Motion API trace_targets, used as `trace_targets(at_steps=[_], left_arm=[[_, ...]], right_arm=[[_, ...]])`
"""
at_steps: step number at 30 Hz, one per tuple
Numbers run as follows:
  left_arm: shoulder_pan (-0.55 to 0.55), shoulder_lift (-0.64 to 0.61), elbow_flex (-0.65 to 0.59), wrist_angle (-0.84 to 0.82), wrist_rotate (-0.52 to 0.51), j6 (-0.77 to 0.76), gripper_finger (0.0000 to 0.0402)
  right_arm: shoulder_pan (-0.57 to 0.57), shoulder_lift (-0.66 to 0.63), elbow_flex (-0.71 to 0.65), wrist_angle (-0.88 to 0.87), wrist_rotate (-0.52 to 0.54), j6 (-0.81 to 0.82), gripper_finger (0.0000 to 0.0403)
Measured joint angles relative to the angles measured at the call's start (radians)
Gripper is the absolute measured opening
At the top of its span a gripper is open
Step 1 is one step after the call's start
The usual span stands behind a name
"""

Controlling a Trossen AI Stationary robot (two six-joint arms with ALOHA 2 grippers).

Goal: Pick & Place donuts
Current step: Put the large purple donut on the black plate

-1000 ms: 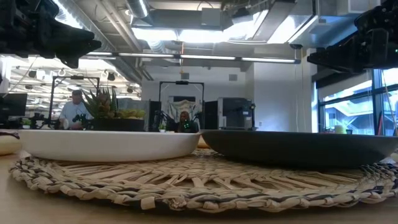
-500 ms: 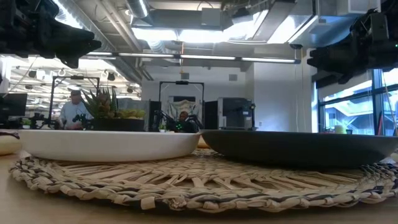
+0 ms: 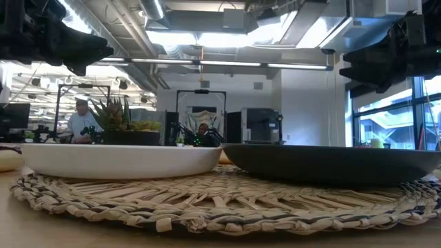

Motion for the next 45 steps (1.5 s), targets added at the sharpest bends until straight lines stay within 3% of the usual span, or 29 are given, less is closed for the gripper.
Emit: trace_targets(at_steps=[5,14,19,26,34,40,45], left_arm=[[0.0,0.0,0.0,0.0,0.003,-0.066,0.0149],[0.0,0.0,0.0,0.0,-0.005,-0.078,0.015],[0.0,0.0,0.0,0.013,-0.005,-0.07,0.0148],[0.0,0.0,0.0,0.016,-0.03,0.064,0.0149],[0.0,0.0,0.0,0.016,-0.033,0.07,0.0146],[0.0,0.0,0.0,0.016,-0.032,0.07,0.0145],[0.0,0.0,0.0,0.016,-0.032,0.071,0.0144]], right_arm=[[0.0,0.0,0.0,0.001,0.132,-0.001,0.0291],[0.0,0.067,0.067,-0.005,0.142,-0.001,0.0278],[0.0,0.213,0.132,-0.003,0.144,0.051,0.0276],[-0.029,0.503,0.223,-0.052,0.138,0.23,0.0276],[-0.17,0.821,0.373,-0.283,0.016,0.526,0.0276],[-0.269,1.009,0.443,-0.345,-0.148,0.552,0.0276],[-0.305,1.129,0.453,-0.348,-0.202,0.552,0.0276]])
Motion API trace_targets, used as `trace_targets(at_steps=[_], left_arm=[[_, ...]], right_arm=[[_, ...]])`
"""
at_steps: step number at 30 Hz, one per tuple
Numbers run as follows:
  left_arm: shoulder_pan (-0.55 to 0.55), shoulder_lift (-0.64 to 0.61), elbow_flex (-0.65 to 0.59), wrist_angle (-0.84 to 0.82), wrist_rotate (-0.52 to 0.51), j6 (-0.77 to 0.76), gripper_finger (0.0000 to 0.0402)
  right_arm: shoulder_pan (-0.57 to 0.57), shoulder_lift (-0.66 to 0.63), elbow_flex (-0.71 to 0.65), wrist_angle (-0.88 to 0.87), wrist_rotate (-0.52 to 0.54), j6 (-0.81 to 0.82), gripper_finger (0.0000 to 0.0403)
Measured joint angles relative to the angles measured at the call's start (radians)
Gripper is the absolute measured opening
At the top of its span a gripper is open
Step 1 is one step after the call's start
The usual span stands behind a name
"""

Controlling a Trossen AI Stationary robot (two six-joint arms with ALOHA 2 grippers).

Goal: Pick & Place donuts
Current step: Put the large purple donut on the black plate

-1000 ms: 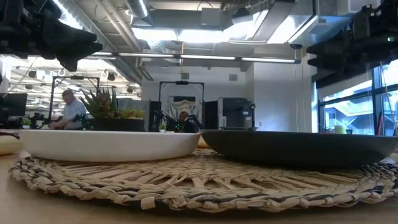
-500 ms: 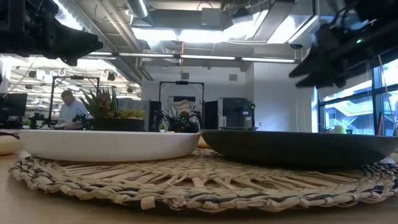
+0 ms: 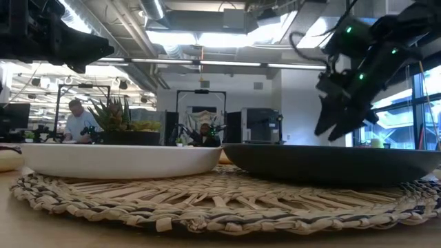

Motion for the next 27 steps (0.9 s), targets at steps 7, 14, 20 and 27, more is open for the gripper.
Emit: trace_targets(at_steps=[7,14,20,27], left_arm=[[0.0,0.0,0.0,0.0,0.0,0.0,0.0143],[0.0,0.0,0.0,0.0,0.0,0.0,0.0143],[0.0,0.0,0.0,0.0,0.0,0.0,0.0143],[0.0,0.0,0.0,0.0,-0.001,0.0,0.0143]], right_arm=[[-0.007,0.116,0.001,0.0,-0.018,-0.002,0.0276],[-0.007,0.144,0.001,0.005,-0.018,0.022,0.0266],[-0.007,0.144,0.001,0.005,-0.019,0.018,0.0204],[-0.007,0.138,0.001,0.001,-0.017,-0.037,0.0117]])
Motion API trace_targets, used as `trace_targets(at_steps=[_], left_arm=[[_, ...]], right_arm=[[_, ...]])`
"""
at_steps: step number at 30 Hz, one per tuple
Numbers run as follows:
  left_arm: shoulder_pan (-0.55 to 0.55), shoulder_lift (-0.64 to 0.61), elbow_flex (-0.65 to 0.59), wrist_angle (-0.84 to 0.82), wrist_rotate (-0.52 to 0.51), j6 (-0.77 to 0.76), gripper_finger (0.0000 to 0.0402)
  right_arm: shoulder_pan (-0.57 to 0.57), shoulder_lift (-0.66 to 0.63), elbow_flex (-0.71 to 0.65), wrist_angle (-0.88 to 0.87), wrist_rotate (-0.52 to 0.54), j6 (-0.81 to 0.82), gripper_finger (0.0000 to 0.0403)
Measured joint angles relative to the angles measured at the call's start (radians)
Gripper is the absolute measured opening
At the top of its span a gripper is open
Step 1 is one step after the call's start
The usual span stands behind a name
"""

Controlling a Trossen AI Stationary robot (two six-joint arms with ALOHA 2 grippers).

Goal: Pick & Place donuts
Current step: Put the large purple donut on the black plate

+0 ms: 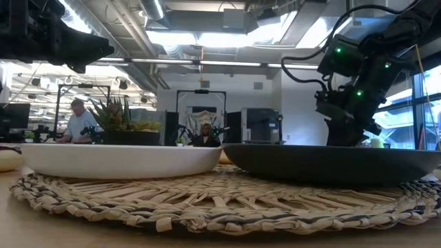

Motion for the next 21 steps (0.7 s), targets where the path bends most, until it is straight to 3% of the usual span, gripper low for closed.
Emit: trace_targets(at_steps=[7,11,14,21], left_arm=[[0.0,0.0,0.0,0.0,0.0,0.0,0.0143],[0.0,0.0,0.0,0.0,0.0,0.0,0.0143],[0.0,0.0,0.0,0.0,0.0,0.0,0.0143],[0.0,0.0,0.0,0.0,-0.007,0.0,0.0143]], right_arm=[[0.0,-0.048,0.099,-0.115,0.002,-0.097,0.0068],[0.023,-0.058,0.197,-0.155,-0.085,-0.103,0.0061],[0.08,-0.054,0.241,-0.131,-0.162,-0.101,0.0059],[0.285,-0.019,0.237,0.016,-0.177,-0.014,0.0059]])
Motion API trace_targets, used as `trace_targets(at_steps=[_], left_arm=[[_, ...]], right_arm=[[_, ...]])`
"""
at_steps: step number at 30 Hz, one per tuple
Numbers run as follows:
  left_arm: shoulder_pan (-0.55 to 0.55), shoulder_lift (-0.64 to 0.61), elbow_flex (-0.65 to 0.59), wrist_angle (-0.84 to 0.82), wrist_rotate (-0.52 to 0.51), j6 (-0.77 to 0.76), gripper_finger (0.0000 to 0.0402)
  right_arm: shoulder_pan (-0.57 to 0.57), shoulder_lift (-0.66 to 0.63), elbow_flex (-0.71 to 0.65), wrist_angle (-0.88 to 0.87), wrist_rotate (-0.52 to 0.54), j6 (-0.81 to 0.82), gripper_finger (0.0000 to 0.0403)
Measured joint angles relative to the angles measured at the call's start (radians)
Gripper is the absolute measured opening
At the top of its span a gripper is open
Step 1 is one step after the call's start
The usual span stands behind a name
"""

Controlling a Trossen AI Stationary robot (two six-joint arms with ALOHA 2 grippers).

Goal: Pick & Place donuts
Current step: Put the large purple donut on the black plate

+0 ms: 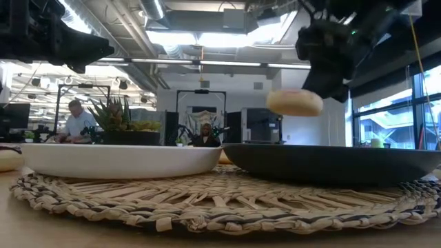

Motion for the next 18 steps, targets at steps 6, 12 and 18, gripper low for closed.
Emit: trace_targets(at_steps=[6,12,18], left_arm=[[0.0,0.0,0.0,0.0,-0.026,0.0,0.0143],[0.0,0.0,0.0,0.0,-0.028,0.0,0.0143],[0.0,0.0,0.0,-0.001,-0.028,0.0,0.0143]], right_arm=[[0.131,0.085,-0.001,0.076,0.016,0.05,0.006],[0.159,0.205,-0.002,0.167,0.051,0.051,0.006],[0.159,0.25,-0.002,0.185,0.024,0.06,0.006]])
